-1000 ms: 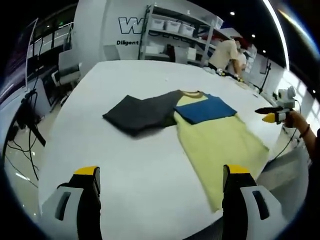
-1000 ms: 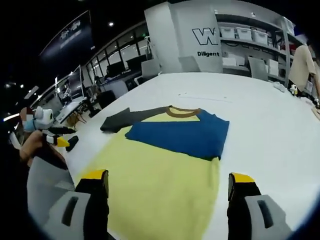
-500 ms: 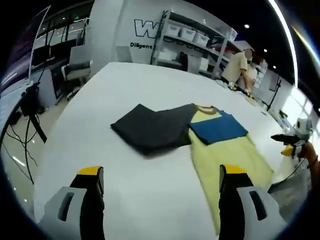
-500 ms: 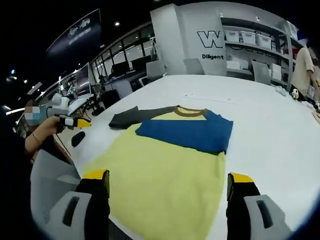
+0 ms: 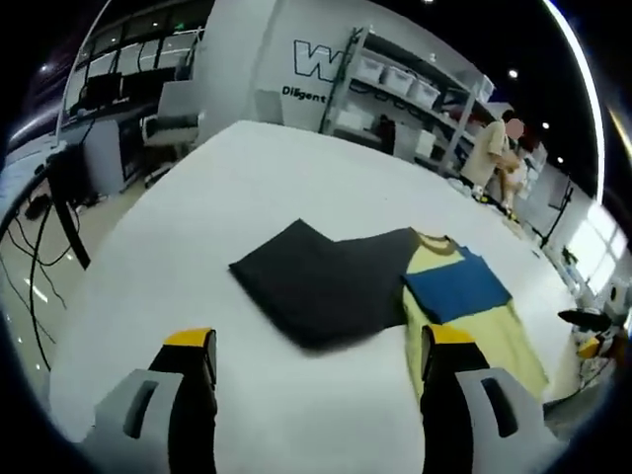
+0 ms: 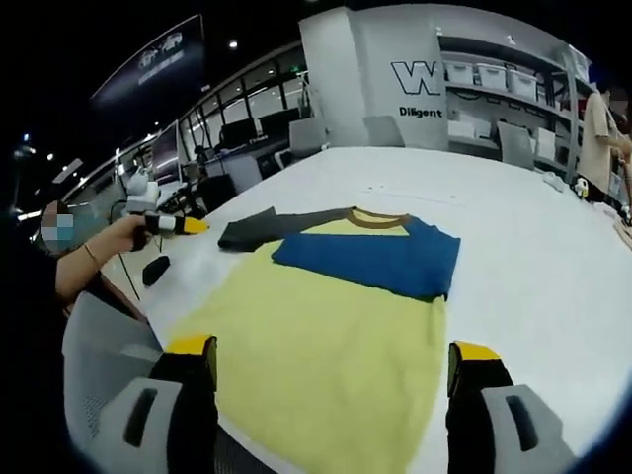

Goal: Fold the garment on the visible template until the final outline fits inside the template.

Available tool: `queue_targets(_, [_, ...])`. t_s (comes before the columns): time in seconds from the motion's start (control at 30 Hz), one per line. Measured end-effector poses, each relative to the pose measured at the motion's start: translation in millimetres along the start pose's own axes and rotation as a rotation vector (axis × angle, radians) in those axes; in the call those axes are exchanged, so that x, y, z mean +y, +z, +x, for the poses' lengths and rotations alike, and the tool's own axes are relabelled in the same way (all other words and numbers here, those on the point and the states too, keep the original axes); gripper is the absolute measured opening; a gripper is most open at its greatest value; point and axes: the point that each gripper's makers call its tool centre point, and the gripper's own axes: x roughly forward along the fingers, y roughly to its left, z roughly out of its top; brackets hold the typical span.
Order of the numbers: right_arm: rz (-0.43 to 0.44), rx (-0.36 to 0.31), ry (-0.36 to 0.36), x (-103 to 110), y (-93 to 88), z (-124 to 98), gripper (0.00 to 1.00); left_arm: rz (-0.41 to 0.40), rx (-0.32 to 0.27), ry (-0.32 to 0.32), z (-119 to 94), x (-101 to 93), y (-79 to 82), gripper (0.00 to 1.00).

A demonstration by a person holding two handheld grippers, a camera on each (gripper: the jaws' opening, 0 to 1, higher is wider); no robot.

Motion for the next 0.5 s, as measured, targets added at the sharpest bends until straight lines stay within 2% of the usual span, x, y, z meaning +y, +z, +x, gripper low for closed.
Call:
queue_targets(0.13, [0.011,-0.006,-0.007,0,1.2,-2,0.94,-0.06,0.016,0.019,11,3.3,-2.4,0.71])
queue_targets(0.2, [0.015,-0.006,-0.007,0,1.2,-3,0.94,-0.074,0.005,0.015,15,2.4,-1.8,0.67])
queue_targets(0.33, [0.023,0.003,-0.006,0,-0.1,-2,0.91,-0.105,0.029,0.031,26,2.6,-6.0,0.62])
queue_targets(0.47, [0.01,0.005,-0.001,3,1.0,-2,0.91,-0.099,0.044,0.063,32,6.6,-10.0,0.46])
queue_targets(0.5, [0.011,0.004,0.001,3,1.4,-2,0.92,-0.096,0.05,0.075,33,8.6,-11.8,0.45])
